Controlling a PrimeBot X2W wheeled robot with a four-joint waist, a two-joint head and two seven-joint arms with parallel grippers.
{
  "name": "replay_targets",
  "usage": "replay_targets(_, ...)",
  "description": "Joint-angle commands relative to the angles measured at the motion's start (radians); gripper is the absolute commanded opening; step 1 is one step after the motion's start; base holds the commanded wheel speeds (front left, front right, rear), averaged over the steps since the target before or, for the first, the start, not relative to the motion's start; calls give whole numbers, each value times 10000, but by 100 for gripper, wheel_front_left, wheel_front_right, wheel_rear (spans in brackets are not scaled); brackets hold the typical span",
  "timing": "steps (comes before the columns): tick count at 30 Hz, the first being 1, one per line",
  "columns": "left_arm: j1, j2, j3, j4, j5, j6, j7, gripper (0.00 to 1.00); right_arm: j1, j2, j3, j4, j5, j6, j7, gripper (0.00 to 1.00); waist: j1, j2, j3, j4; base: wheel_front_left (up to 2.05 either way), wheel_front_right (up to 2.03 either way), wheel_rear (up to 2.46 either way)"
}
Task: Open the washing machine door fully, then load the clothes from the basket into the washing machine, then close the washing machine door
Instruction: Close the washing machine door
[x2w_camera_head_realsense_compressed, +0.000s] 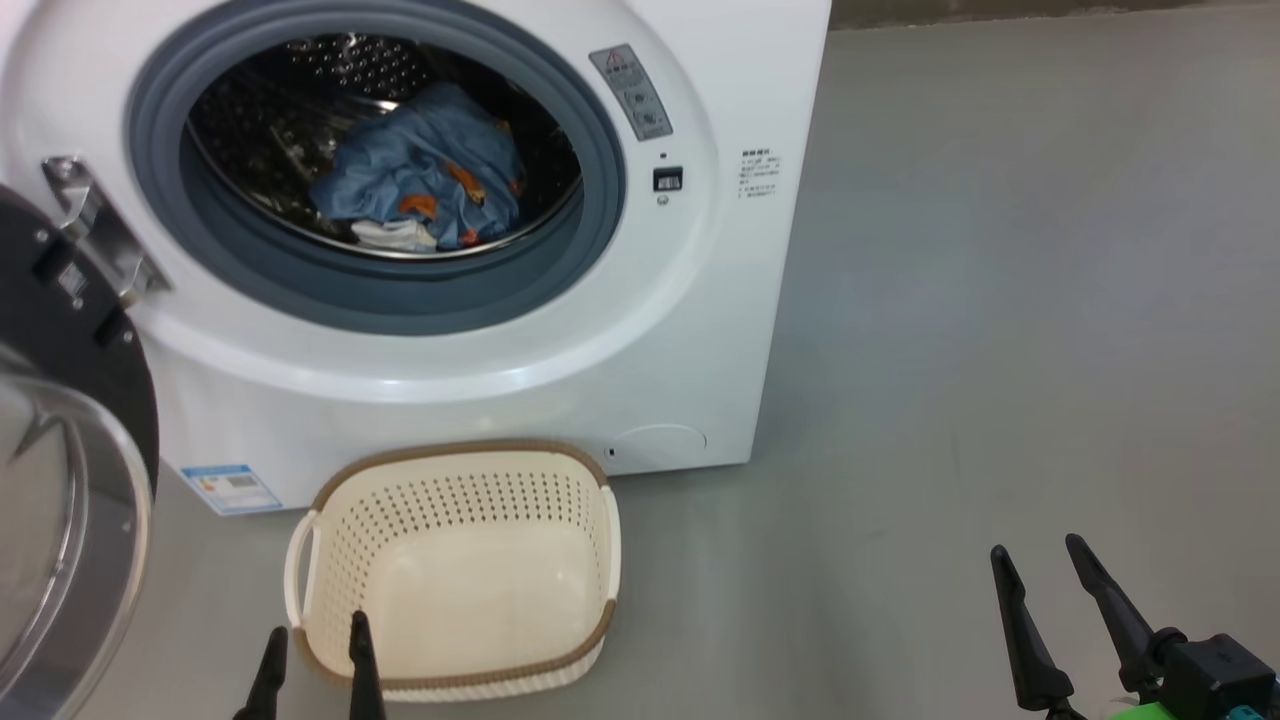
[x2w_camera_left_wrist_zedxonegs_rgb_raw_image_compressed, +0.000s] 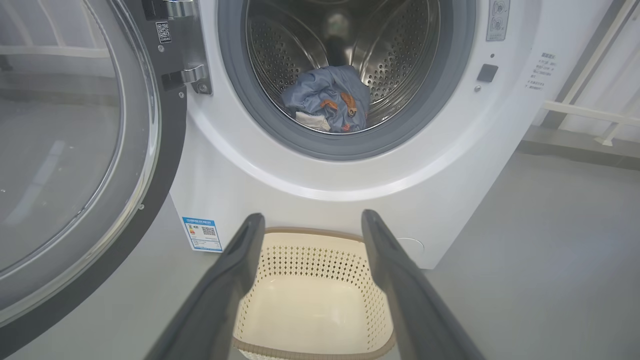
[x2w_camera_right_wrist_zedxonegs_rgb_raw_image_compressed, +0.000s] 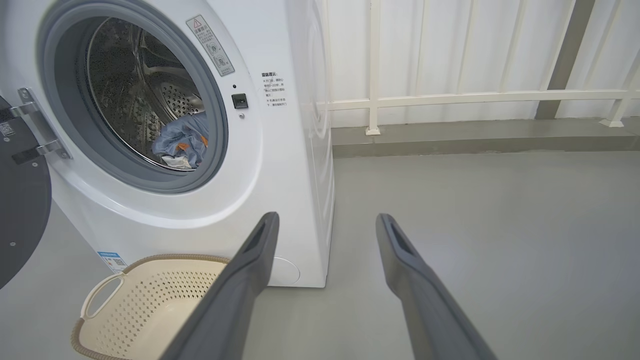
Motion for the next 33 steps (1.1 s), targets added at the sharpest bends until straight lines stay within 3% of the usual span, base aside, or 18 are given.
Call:
replay_targets(1,-375,99,280,-225,-55,52,-63,100,-305,-124,288,-239,22,16,-119,100,0,-1,11,17,-186,186,0)
replay_targets(10,-381,99,185,-205,-158,53,-63,100,-326,-156,345,-255,39,16,-119,100,0,-1,56,53,-143,143,0)
replay_targets(20,-495,99,160,-240,-164,113,-63,100,-402,-225,322,-294,12,16,-119,100,0,-1,165,232,-23,23,0)
replay_targets(27,-546,99,290,-470,-157,216,-63,100,-637,-388,493,-440,-45,16,-119,100,0,-1,227,903,0,0,0)
replay_targets(33,-586,99,359,-738,-267,350,-63,100,-936,-645,753,-492,-59,16,-119,100,0,-1,303,2031,0,0,0)
